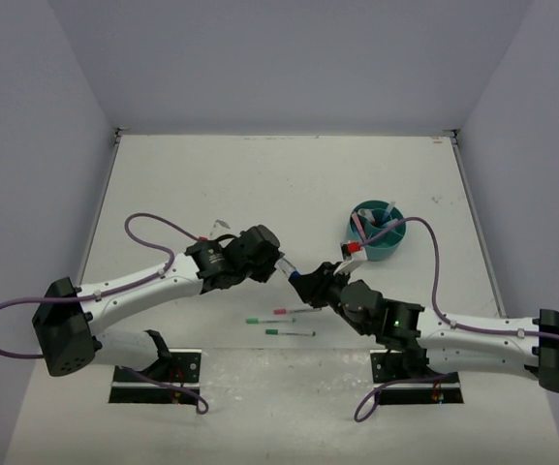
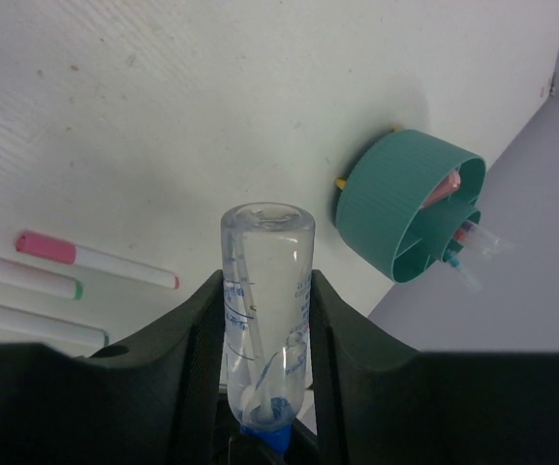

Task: Sort the stationery into containers
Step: Place the stationery in the storage box.

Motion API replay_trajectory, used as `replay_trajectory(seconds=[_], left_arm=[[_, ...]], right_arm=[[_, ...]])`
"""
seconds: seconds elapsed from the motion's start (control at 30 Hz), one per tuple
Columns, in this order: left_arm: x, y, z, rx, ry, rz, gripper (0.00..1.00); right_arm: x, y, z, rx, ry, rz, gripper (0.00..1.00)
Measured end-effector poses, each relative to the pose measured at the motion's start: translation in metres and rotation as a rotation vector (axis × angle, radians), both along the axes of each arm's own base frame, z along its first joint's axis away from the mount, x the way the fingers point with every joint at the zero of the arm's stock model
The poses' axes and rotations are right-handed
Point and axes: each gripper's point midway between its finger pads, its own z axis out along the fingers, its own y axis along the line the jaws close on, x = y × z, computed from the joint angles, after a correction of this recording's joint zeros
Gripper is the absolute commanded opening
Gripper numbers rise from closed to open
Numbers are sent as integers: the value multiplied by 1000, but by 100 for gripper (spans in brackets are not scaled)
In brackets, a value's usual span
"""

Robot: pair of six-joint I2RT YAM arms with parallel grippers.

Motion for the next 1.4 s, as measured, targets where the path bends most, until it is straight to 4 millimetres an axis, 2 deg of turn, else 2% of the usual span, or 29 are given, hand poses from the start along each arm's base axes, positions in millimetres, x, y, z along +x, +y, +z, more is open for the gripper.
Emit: replay_trajectory(seconds=[0.03, 0.07, 0.1, 0.13, 0.27, 0.4, 0.43, 0.53, 0.6, 0.67, 0.8, 0.9, 1.0, 1.07, 1.17, 1.27, 1.4], left_arm=[[1, -2, 0, -15, -10, 1, 41], [2, -3, 0, -36, -22, 3, 48], [3, -4, 0, -59, -37, 4, 78], [4, -5, 1, -83, -57, 5, 99], [9, 1, 11, -113, -173, -12, 100], [24, 2, 42, -51, -291, -34, 100], [29, 1, 53, -20, -319, -39, 100], [48, -5, 109, 47, -443, -65, 100], [53, -4, 141, 79, -527, -91, 100], [51, 0, 157, 124, -589, -144, 100], [40, 8, 153, 259, -658, -314, 100], [30, 14, 136, 347, -669, -432, 100], [14, 23, 112, 418, -666, -565, 100], [1, 28, 101, 438, -673, -659, 100], [-19, 37, 94, 451, -699, -774, 100], [-31, 46, 102, 446, -742, -826, 100], [-44, 61, 116, 431, -801, -841, 100]], right_arm=[[1, -3, 0, -8, -3, -3, 0], [2, -5, 0, -17, -3, -1, 0], [3, -8, 0, -24, -3, 2, 0], [4, -12, 3, -27, -4, -2, 0], [16, -37, 21, -74, -8, -44, 0], [27, -70, 46, -124, -3, -98, 0], [29, -80, 52, -138, 0, -115, 0], [35, -114, 66, -212, 25, -187, 0], [39, -135, 79, -253, 36, -242, 0], [44, -160, 92, -305, 52, -314, 0], [65, -216, 113, -384, 83, -511, 0], [78, -251, 117, -453, 127, -615, 0], [98, -274, 112, -510, 210, -643, 0], [113, -281, 101, -536, 266, -629, 0], [128, -285, 69, -587, 381, -573, 0], [136, -282, 43, -615, 473, -513, 0], [146, -277, 26, -626, 528, -457, 0]])
